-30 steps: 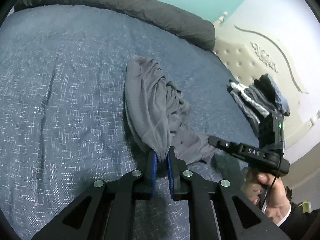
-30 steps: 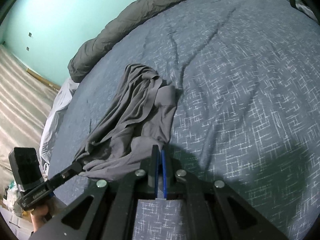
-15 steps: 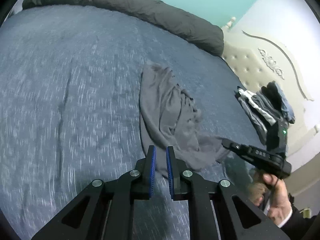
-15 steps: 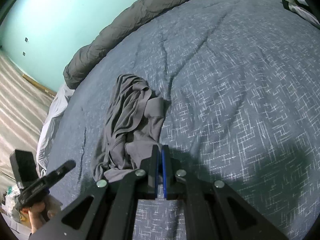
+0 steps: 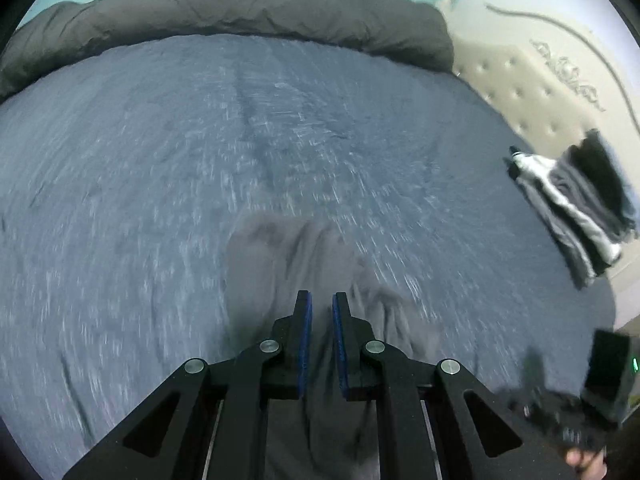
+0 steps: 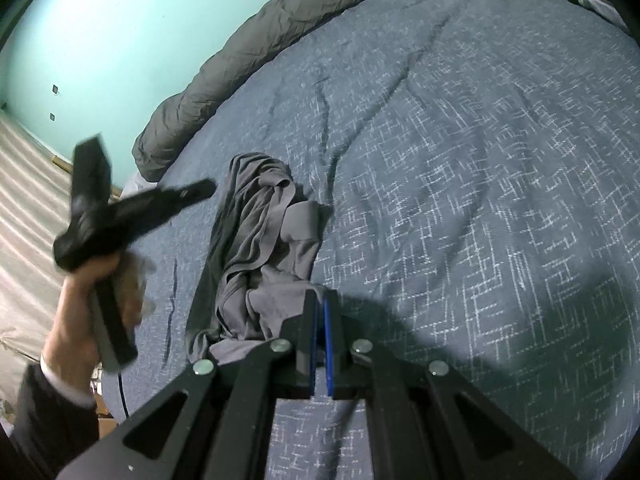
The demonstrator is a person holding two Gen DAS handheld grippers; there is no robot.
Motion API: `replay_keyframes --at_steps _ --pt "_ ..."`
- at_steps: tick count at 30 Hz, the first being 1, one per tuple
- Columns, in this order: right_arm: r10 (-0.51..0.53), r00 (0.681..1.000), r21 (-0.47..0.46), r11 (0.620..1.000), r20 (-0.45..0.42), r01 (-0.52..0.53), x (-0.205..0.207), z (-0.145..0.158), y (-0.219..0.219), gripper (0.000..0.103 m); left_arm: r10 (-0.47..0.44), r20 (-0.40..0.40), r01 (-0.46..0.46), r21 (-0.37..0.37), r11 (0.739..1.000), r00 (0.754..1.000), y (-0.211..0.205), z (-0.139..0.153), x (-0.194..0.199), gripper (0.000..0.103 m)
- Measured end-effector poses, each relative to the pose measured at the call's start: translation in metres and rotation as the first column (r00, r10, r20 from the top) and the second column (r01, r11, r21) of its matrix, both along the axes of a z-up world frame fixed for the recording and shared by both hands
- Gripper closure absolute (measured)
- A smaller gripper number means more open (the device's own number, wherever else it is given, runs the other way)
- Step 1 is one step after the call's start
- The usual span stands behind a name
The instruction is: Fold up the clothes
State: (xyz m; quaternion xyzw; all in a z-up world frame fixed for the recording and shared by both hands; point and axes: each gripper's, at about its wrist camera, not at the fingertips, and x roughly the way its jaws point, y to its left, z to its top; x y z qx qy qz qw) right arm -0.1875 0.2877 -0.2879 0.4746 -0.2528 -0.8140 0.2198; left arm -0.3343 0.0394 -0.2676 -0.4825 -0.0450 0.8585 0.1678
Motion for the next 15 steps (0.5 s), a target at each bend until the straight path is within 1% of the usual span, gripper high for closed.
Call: replay_keyframes --at_steps 1,3,4,5,7,10,12,13,14,15 --pt "-0.001 1.000 -0.004 1.000 0.004 0.001 -0.001 -0.001 0.001 0.101 -0.008 0.009 0.008 -0.023 1.000 1.000 0.006 -0.001 -0.009 0.092" --pt "-0.001 1.000 -0.012 1.000 0.012 0.001 -0.003 -0.003 0.003 0.101 -0.021 0.026 0.023 -0.053 0.998 0.999 0.017 -0.004 -0.021 0.087" --pt "0.001 1.000 -0.016 1.000 0.015 -0.001 -0.003 -0.004 0.004 0.101 -0.024 0.034 0.026 -0.065 0.998 0.999 0.022 -0.006 -0.025 0.079" --pt "0.003 1.000 -0.019 1.000 0.017 -0.003 -0.003 -0.004 0.004 0.101 -0.025 0.042 0.028 -0.075 0.997 0.999 0.025 -0.008 -0.029 0.068" --pt "0.006 1.000 -0.027 1.000 0.018 -0.005 -0.004 -0.004 0.005 0.101 -0.030 0.057 0.035 -0.098 0.995 0.998 0.033 -0.013 -0.036 0.060" --pt "0.006 1.000 -0.031 0.999 0.016 -0.006 -0.003 -0.003 0.006 0.101 -0.041 0.069 0.051 -0.150 0.987 0.997 0.043 -0.021 -0.040 0.060" --pt "0.006 1.000 -0.034 0.999 0.016 -0.005 -0.002 -0.003 0.007 0.101 -0.041 0.079 0.053 -0.160 0.986 0.996 0.045 -0.027 -0.042 0.061" --pt "0.007 1.000 -0.034 0.999 0.016 -0.006 -0.002 -0.003 0.007 0.101 -0.037 0.083 0.049 -0.158 0.986 0.996 0.045 -0.029 -0.043 0.063" --pt "0.006 1.000 -0.033 0.999 0.016 -0.006 -0.002 -0.003 0.007 0.101 -0.037 0.082 0.050 -0.160 0.986 0.996 0.045 -0.031 -0.042 0.075" --pt "0.006 1.000 -0.033 0.999 0.016 -0.005 -0.002 -0.003 0.007 0.101 -0.043 0.080 0.056 -0.163 0.985 0.996 0.046 -0.031 -0.041 0.084"
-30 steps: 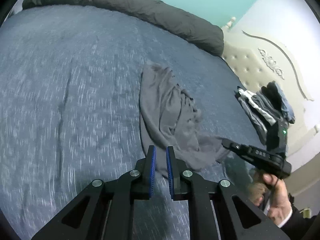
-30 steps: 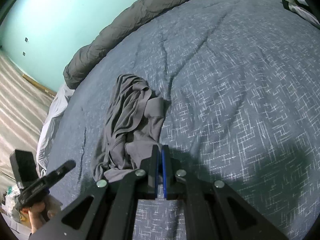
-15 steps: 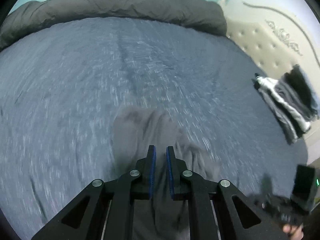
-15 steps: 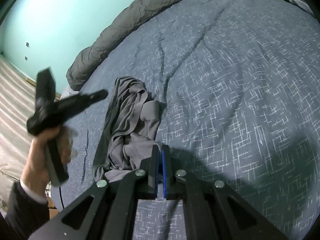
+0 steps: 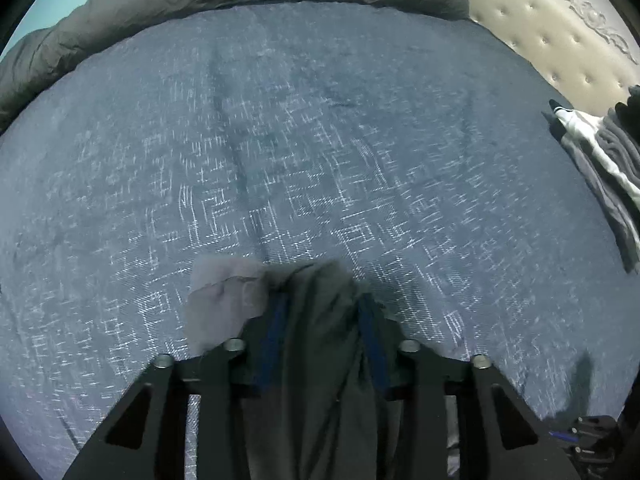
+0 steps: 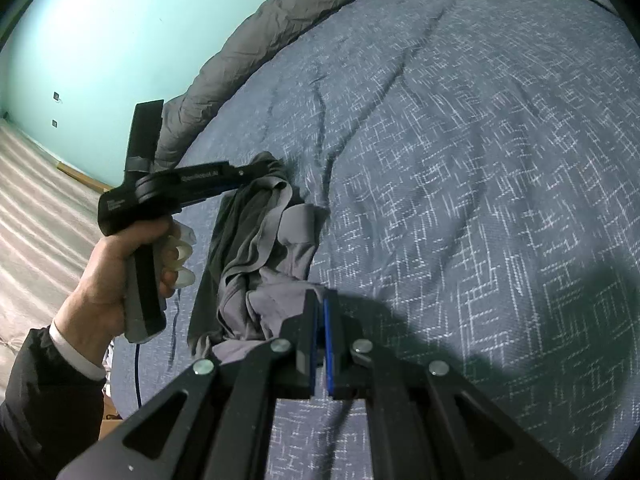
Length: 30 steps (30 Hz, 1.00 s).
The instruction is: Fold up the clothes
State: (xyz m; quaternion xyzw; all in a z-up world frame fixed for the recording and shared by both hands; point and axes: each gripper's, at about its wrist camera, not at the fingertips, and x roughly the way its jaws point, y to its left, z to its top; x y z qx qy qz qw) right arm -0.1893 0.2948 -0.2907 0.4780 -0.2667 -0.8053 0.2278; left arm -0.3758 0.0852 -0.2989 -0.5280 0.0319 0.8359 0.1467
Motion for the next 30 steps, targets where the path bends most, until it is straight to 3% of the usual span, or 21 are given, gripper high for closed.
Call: replay_keyframes --at_steps 1,3,9,12,21,24,30 --pt "-0.001 1.000 0.000 1.000 0.000 0.001 0.000 0.000 0.000 0.101 -0.006 -0.002 0.006 -0.003 1.000 1.000 0.001 -0.001 0.001 0.093" --pt "0.000 1.000 0.001 1.000 -0.004 0.000 0.000 0.001 -0.001 0.101 -0.020 -0.016 0.020 -0.008 1.000 1.000 0.002 0.001 0.005 0.096" --pt "0.001 1.000 0.004 1.000 -0.017 0.000 -0.002 0.004 -0.002 0.101 0.014 -0.112 -0.012 0.021 1.000 0.994 -0.030 0.037 0.029 0.097" --pt "-0.004 1.000 0.004 1.000 -0.025 0.004 -0.003 0.006 -0.002 0.101 0.066 -0.148 -0.056 0.069 0.996 0.987 -0.062 0.061 0.048 0.097" --pt "-0.009 0.998 0.005 1.000 -0.063 0.009 -0.007 0.019 -0.009 0.101 0.193 -0.220 -0.174 0.101 0.979 0.956 -0.149 0.106 0.125 0.097" --pt "0.005 0.998 0.012 1.000 -0.069 -0.004 -0.006 0.020 -0.012 0.101 0.252 -0.212 -0.228 0.130 0.965 0.944 -0.175 0.101 0.148 0.097" --pt "0.044 0.997 0.026 0.999 -0.066 -0.042 -0.004 0.016 -0.030 0.101 0.359 -0.124 -0.337 0.167 0.927 0.925 -0.214 0.052 0.185 0.097"
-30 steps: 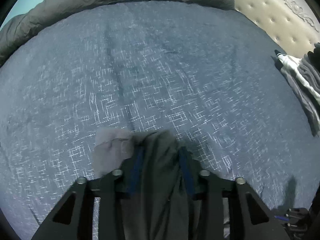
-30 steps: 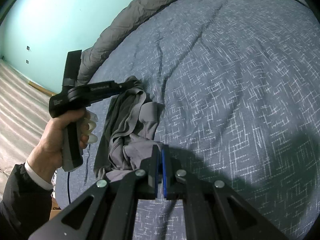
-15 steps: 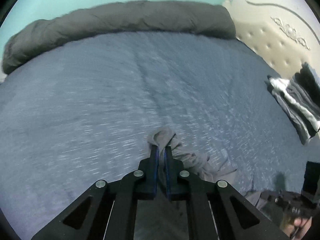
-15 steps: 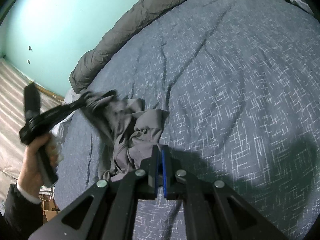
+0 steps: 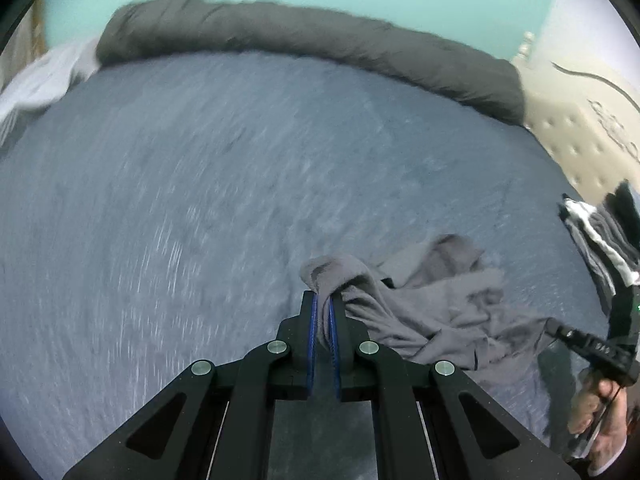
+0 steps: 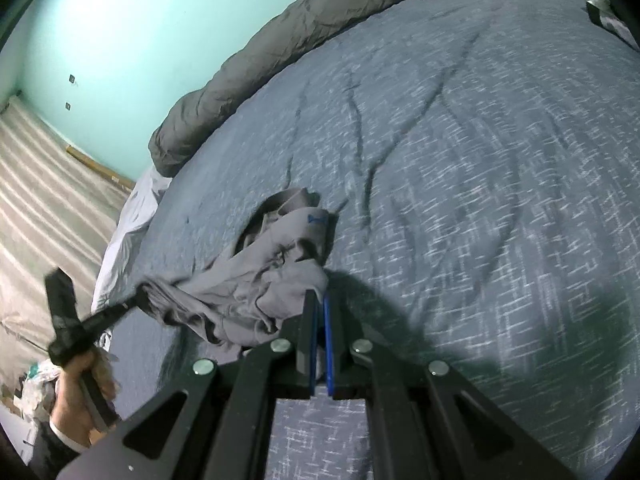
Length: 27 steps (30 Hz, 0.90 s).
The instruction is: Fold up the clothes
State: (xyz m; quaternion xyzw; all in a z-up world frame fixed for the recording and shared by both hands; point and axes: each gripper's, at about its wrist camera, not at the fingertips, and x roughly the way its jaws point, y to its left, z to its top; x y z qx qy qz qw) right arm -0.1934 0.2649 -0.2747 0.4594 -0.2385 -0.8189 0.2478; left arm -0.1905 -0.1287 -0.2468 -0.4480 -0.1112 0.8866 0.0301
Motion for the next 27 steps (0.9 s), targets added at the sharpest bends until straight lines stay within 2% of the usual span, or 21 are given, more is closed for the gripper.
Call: replay_keyframes --at_steps 4,10,14,16,18,20,23,27 --pt "-0.011 1.000 0.014 1.000 0.001 0.011 -0.003 -0.001 -0.001 0.101 0.026 0.024 -0.026 0.023 0.999 0.999 -0.002 -0.023 0.013 0.097" --pt "-0.045 0.998 0.017 0.999 0.033 0.045 -0.010 -0.005 0.008 0.098 0.096 -0.047 -0.093 0.072 0.993 0.994 -0.005 -0.022 0.027 0.095" --pt "-0.066 0.998 0.000 0.998 0.013 0.066 -0.015 0.004 0.012 0.097 0.187 -0.071 -0.178 0.117 0.977 0.980 -0.014 -0.027 0.034 0.092" --pt "-0.062 0.998 -0.006 0.998 -0.004 0.062 -0.019 0.010 0.012 0.097 0.203 -0.074 -0.191 0.144 0.971 0.976 -0.013 -0.030 0.037 0.092" --pt "-0.065 0.998 -0.008 0.998 -0.009 0.065 -0.024 0.011 0.011 0.097 0.175 -0.082 -0.162 0.145 0.976 0.981 -0.004 -0.028 0.035 0.092" --pt "-0.073 0.997 -0.014 0.997 0.004 0.073 -0.029 0.007 0.008 0.097 0.086 -0.080 -0.074 0.138 0.988 0.993 0.018 -0.026 0.023 0.088" --pt "-0.080 0.996 -0.025 0.996 0.030 0.081 -0.035 0.000 0.003 0.097 -0.022 -0.075 0.031 0.109 0.994 0.997 0.048 -0.026 0.008 0.082" --pt "-0.069 0.997 -0.015 0.997 0.034 0.070 -0.039 -0.003 -0.003 0.097 -0.087 -0.035 0.089 0.086 0.992 0.996 0.077 -0.037 -0.015 0.076"
